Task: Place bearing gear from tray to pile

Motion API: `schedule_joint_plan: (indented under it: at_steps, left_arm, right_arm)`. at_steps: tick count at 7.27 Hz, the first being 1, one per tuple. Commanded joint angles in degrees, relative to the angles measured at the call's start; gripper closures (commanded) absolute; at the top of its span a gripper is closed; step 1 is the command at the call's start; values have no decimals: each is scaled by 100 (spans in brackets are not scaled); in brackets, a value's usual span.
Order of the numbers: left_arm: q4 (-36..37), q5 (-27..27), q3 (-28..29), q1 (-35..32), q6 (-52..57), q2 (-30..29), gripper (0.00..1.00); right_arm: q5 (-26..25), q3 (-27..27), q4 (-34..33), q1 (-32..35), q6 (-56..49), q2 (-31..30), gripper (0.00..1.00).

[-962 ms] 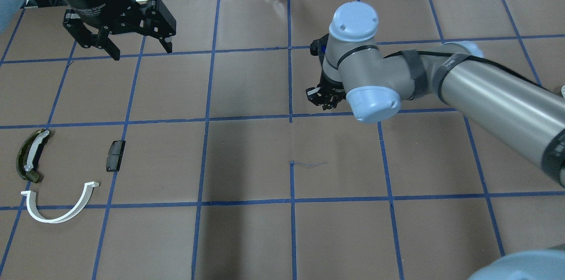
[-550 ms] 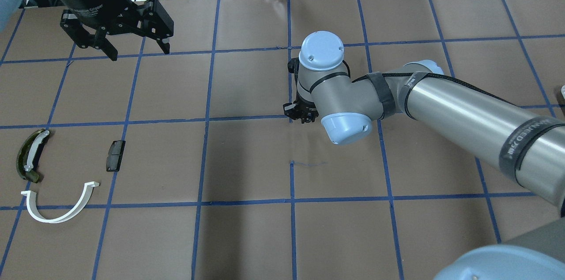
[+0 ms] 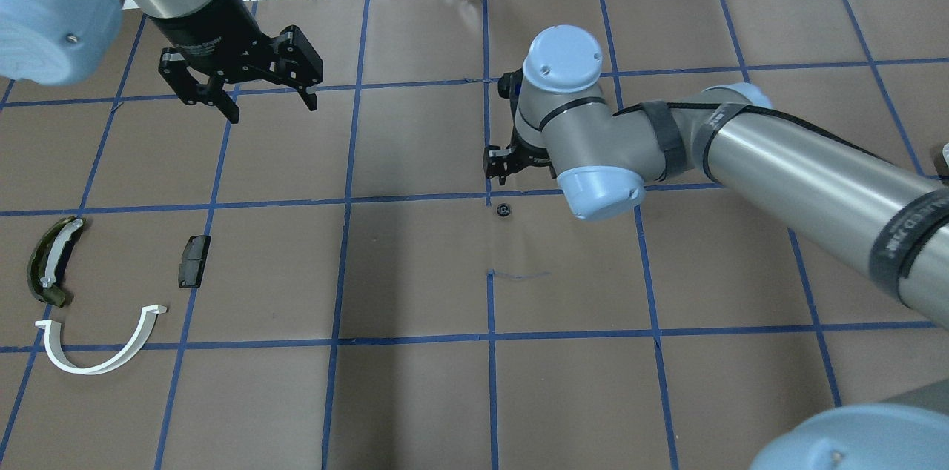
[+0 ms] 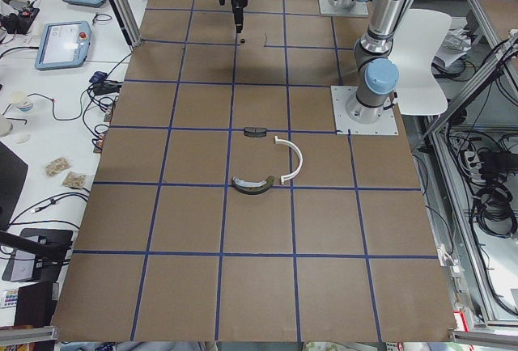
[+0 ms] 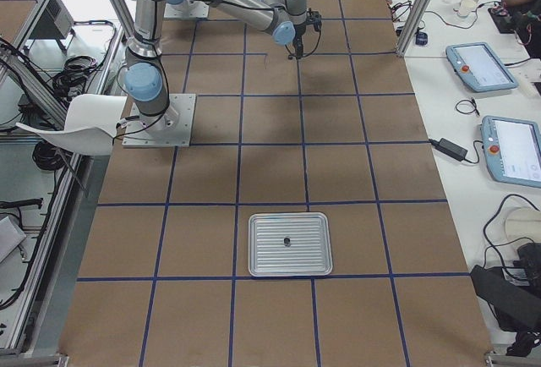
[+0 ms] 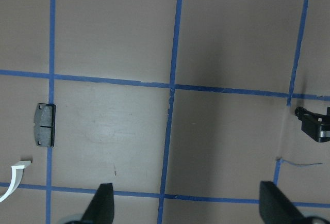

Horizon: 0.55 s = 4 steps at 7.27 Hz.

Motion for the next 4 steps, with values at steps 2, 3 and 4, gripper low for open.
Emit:
schedule_joint_plan:
  at_steps: [2, 3, 4]
  left_arm:
    - [1284, -475, -362, -702, -627, -805, 1]
    - [1690, -440, -363, -1125, -1318, -1156, 2]
    - [2111, -413, -371, -1486, -1795, -1464, 1]
  right_arm:
    - [-359, -124, 969, -2242, -3192, -674, 0]
    - [-336, -116, 960, -3103, -4498, -648, 0]
    - [-388, -98, 960, -3903, -5703, -613, 0]
